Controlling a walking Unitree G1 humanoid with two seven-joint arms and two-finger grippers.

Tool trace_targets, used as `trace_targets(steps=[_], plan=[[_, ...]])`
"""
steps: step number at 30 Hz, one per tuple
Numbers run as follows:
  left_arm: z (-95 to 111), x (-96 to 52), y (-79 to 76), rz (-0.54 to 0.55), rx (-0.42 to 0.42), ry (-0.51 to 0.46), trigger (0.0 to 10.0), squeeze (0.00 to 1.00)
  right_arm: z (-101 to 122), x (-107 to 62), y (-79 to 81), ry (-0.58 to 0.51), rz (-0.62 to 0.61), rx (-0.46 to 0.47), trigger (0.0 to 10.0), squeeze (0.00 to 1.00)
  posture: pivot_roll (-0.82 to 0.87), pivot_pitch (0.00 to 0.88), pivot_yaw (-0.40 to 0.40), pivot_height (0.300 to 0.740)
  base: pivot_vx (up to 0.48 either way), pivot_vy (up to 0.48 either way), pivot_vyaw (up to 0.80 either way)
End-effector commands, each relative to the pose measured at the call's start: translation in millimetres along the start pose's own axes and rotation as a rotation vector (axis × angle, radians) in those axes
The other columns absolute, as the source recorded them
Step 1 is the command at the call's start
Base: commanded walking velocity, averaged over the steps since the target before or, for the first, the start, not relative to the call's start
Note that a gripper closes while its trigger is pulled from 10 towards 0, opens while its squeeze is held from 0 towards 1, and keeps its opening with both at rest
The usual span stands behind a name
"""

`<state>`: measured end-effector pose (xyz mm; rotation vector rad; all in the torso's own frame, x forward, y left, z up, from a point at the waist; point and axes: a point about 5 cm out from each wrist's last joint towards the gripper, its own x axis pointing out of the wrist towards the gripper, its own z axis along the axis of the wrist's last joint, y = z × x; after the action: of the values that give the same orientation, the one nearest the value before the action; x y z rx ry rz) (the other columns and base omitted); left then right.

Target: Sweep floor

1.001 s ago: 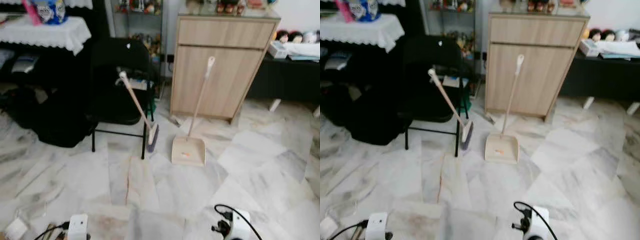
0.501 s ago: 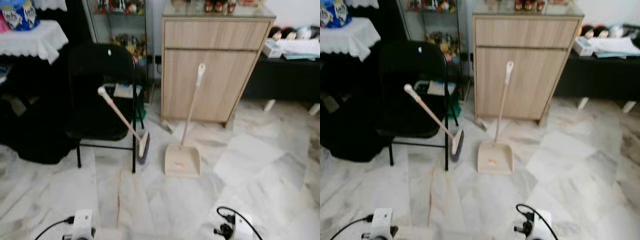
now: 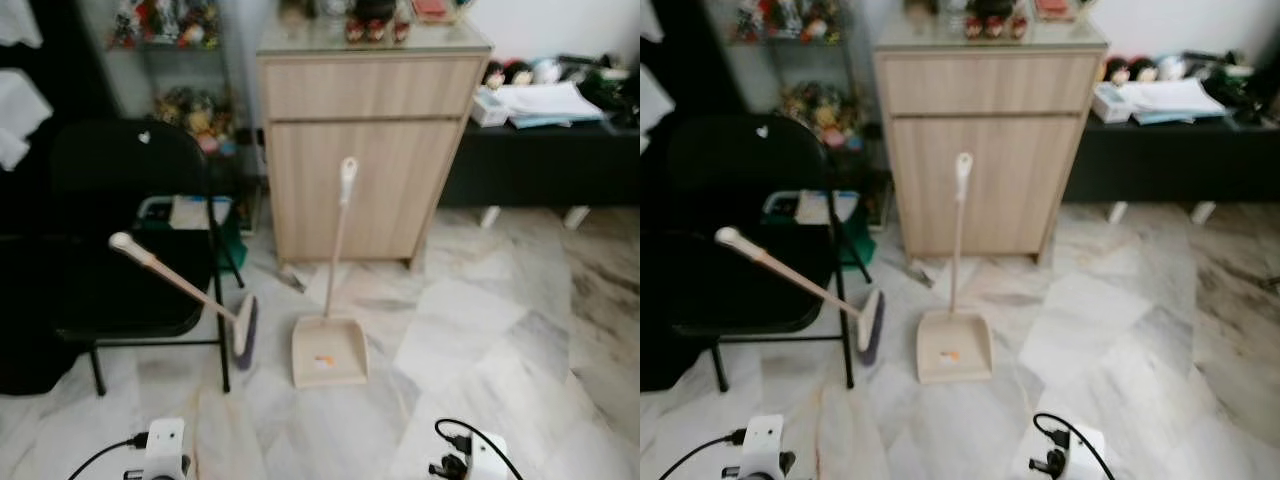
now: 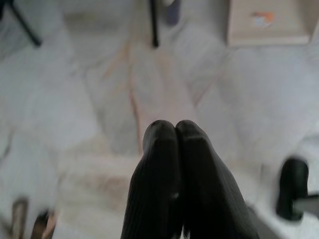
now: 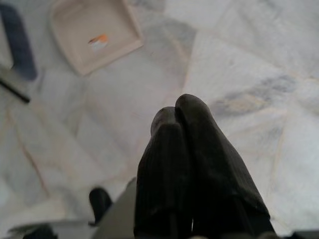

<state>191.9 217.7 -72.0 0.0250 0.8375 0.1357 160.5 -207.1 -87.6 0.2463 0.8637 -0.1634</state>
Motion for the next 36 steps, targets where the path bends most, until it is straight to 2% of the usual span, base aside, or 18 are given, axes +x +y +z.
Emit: trace_targets(steps=[1,21,36], plan=[[-9.2,-2.0,-1.3,-0.003,-0.006,0.030,10.0,0.00,1.1,-0.4,-3.5,-0.002,-0.013,0.002,10.0,0.00,0.00,0.024,0.007,0.740,0.322,0.000,0.00],[-6.9,-1.3,-3.6,-0.006,-0.019,0.021,10.0,0.00,1.1,-0.3,-3.0,-0.004,-0.011,-0.001,10.0,0.00,0.00,0.006,0.008,0.740,0.016,0.000,0.00],[-5.6,-1.0,-1.1,0.000,-0.012,0.021,10.0,0.00,1.3,-0.1,-2.4,-0.004,-0.012,0.006,10.0,0.00,0.00,0.013,0.015,0.740,0.000,0.321,0.00]])
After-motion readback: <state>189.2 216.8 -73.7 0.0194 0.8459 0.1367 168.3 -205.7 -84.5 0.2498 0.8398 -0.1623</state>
